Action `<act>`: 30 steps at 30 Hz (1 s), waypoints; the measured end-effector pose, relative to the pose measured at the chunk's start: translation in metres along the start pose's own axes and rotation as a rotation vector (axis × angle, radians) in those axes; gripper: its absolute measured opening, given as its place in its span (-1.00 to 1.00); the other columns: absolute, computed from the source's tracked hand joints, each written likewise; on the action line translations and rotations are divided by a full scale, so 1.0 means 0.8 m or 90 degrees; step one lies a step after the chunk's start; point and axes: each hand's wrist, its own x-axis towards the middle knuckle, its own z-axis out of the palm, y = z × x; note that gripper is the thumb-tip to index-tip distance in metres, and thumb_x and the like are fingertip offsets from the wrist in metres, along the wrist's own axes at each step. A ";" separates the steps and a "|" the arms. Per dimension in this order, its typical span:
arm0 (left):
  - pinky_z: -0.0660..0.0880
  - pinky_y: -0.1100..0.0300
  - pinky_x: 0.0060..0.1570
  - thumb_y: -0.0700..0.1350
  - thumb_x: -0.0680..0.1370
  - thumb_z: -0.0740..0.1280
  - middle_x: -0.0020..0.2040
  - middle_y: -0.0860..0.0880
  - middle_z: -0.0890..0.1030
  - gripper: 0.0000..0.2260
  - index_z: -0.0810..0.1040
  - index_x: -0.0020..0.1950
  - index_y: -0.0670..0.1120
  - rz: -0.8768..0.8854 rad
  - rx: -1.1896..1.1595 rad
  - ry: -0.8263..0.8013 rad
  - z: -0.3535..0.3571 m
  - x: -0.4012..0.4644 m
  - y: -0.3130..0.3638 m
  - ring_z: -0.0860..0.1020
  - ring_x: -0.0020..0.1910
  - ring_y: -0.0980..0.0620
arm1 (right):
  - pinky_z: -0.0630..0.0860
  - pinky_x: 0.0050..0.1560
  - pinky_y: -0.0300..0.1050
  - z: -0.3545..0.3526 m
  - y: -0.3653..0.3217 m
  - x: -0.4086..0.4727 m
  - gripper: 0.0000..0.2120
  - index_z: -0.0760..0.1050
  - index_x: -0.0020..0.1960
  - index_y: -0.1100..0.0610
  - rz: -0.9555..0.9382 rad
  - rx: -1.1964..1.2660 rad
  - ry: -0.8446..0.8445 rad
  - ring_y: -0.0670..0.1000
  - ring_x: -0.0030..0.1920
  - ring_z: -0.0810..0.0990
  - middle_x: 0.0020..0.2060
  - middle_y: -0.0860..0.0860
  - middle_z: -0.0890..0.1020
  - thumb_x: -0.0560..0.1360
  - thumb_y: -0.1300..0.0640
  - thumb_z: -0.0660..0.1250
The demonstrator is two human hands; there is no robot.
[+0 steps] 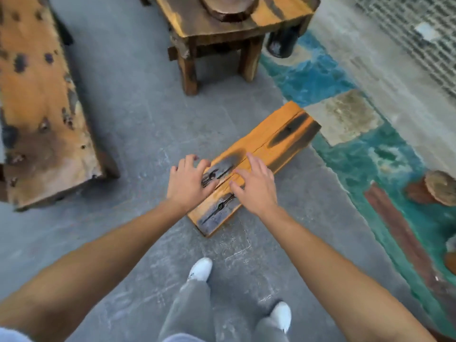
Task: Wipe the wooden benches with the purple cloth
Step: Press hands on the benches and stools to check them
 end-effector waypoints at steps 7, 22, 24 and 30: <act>0.36 -0.15 0.26 0.26 0.51 0.35 0.34 -0.19 0.46 -0.52 0.50 0.35 0.06 -0.201 0.015 0.136 0.098 -0.047 0.007 0.43 0.33 -0.22 | 0.16 0.54 0.25 0.072 0.076 0.065 -0.48 0.44 0.49 -0.09 -0.199 0.000 -0.043 0.16 0.63 0.10 0.63 0.11 0.21 0.55 -0.16 0.30; 0.32 -0.37 0.33 0.46 0.44 0.28 0.66 -0.13 0.01 -0.07 -0.03 0.64 0.10 -0.353 -0.059 0.106 0.408 -0.046 0.020 0.23 0.56 -0.22 | 0.14 0.51 0.46 0.329 0.217 0.140 -0.23 -0.06 0.65 -0.25 -0.328 -0.059 -0.132 0.16 0.67 -0.11 0.69 0.00 -0.05 0.55 -0.30 0.22; 0.25 -0.40 0.36 0.47 0.42 0.28 0.66 -0.13 -0.02 -0.06 -0.03 0.65 0.10 -0.333 -0.012 0.128 0.455 -0.048 0.011 0.16 0.58 -0.23 | 0.10 0.52 0.45 0.370 0.238 0.141 -0.23 -0.02 0.65 -0.26 -0.351 -0.076 -0.077 0.17 0.67 -0.08 0.68 0.01 -0.02 0.53 -0.30 0.24; 0.04 -0.54 0.37 0.42 0.42 0.33 0.66 -0.17 -0.01 -0.07 -0.01 0.65 0.15 -0.356 0.105 0.065 0.599 -0.045 -0.015 0.05 0.61 -0.27 | 0.01 0.55 0.44 0.503 0.292 0.162 -0.34 0.19 0.61 -0.21 -0.498 -0.111 -0.044 0.20 0.67 -0.03 0.67 0.07 0.10 0.56 -0.32 0.19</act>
